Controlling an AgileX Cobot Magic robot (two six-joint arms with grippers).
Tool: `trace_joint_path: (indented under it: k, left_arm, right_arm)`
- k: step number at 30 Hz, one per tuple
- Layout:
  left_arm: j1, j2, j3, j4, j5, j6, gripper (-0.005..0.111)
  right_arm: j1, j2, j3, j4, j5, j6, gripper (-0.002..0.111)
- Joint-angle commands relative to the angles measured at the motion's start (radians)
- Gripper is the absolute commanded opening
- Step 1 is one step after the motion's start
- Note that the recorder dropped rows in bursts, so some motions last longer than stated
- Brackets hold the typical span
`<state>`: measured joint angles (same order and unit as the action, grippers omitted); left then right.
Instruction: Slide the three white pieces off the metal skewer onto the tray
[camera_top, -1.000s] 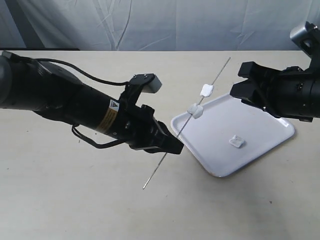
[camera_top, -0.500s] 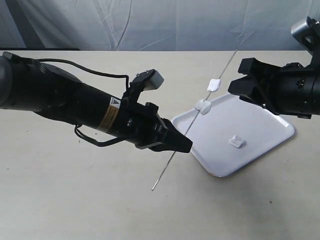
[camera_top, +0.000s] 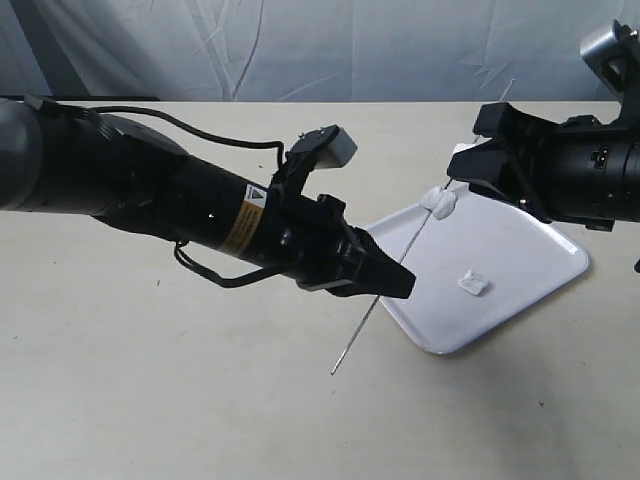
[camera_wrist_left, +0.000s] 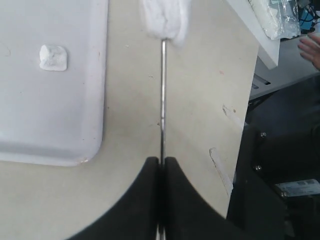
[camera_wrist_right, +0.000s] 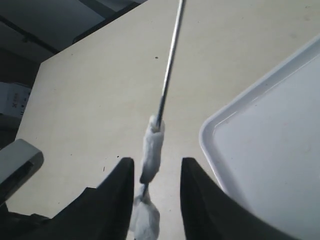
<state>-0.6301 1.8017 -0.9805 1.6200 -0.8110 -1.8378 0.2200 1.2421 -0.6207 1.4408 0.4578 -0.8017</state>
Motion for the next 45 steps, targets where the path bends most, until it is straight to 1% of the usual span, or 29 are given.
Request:
trace_joint_path:
  k: [1, 4, 7, 19, 26, 30, 32, 34, 41, 45]
  left_arm:
    - [-0.008, 0.001, -0.006, 0.014, 0.016, -0.01, 0.0]
    - [-0.008, 0.002, -0.006, 0.031, 0.03, -0.02, 0.0]
    - [-0.008, 0.002, -0.006, 0.031, 0.03, -0.02, 0.0]
    - [-0.01, 0.002, -0.006, 0.048, -0.018, -0.02, 0.0]
    - [-0.012, 0.002, -0.006, 0.048, -0.035, -0.02, 0.0]
    - [-0.03, 0.002, -0.007, 0.048, -0.025, -0.02, 0.0]
    - [-0.03, 0.002, -0.007, 0.048, -0.024, -0.02, 0.0]
    - [-0.03, 0.002, -0.007, 0.048, -0.021, -0.02, 0.0]
    - [-0.03, 0.002, -0.007, 0.059, -0.017, -0.022, 0.0]
    - [-0.03, 0.002, -0.007, 0.119, -0.035, -0.076, 0.0]
  right_arm:
    - [0.001, -0.004, -0.007, -0.001, 0.003, -0.011, 0.027]
    - [0.001, -0.004, -0.007, 0.001, -0.001, -0.011, 0.019]
    - [0.001, -0.004, -0.007, 0.006, -0.011, -0.011, 0.013]
    - [0.001, -0.004, -0.007, 0.079, -0.024, -0.054, 0.013]
    - [0.001, -0.004, -0.007, 0.079, -0.031, -0.059, 0.013]
    - [0.001, -0.004, -0.007, 0.079, -0.035, -0.059, 0.013]
    - [0.001, -0.004, -0.007, 0.077, -0.035, -0.059, 0.01]
    - [0.001, -0.004, -0.007, 0.077, -0.035, -0.059, -0.001]
    - [0.001, -0.004, -0.007, 0.075, -0.049, -0.059, -0.001]
    - [0.001, -0.004, -0.007, 0.075, -0.079, -0.059, -0.001]
